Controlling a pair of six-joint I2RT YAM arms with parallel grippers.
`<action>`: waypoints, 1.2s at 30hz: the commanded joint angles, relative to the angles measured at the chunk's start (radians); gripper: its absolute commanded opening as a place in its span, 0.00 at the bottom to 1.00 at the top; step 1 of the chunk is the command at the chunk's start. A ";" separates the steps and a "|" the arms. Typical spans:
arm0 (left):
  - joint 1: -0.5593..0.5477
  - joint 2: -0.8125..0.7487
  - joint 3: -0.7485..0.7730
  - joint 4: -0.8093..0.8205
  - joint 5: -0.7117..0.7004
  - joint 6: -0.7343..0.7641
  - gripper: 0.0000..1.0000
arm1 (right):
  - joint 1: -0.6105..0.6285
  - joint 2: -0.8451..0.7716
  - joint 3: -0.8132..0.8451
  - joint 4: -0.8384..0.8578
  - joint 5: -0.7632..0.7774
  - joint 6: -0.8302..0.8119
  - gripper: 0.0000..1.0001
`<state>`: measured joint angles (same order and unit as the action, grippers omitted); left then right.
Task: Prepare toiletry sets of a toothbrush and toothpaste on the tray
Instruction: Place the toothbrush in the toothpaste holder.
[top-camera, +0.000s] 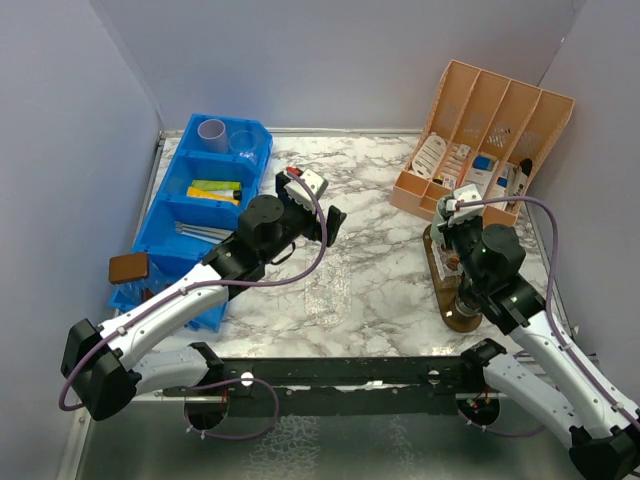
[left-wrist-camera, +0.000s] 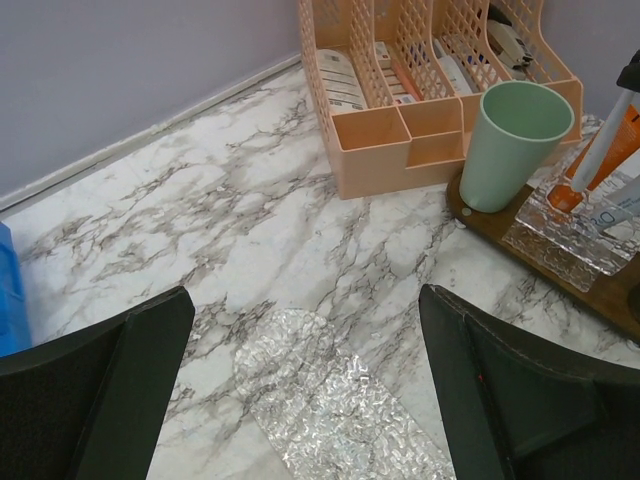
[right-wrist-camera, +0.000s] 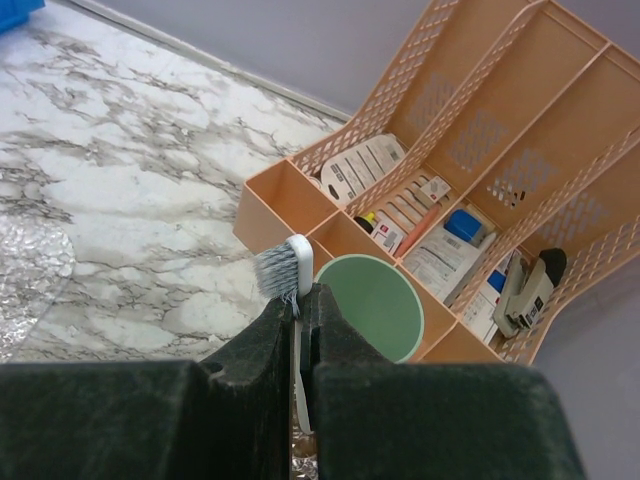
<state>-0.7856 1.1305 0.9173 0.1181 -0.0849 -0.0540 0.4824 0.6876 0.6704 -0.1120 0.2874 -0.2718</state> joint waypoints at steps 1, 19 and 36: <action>-0.001 -0.027 -0.006 0.022 -0.030 -0.009 0.99 | -0.001 0.025 -0.019 0.084 0.066 -0.006 0.01; -0.001 -0.038 -0.008 0.021 -0.031 -0.015 0.99 | -0.001 0.069 -0.077 0.095 0.058 -0.045 0.01; -0.001 -0.052 -0.014 0.029 -0.039 -0.023 0.99 | -0.001 0.145 -0.109 0.100 0.081 -0.056 0.01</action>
<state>-0.7856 1.0962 0.9073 0.1204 -0.1043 -0.0628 0.4824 0.8230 0.5720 -0.0513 0.3511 -0.3145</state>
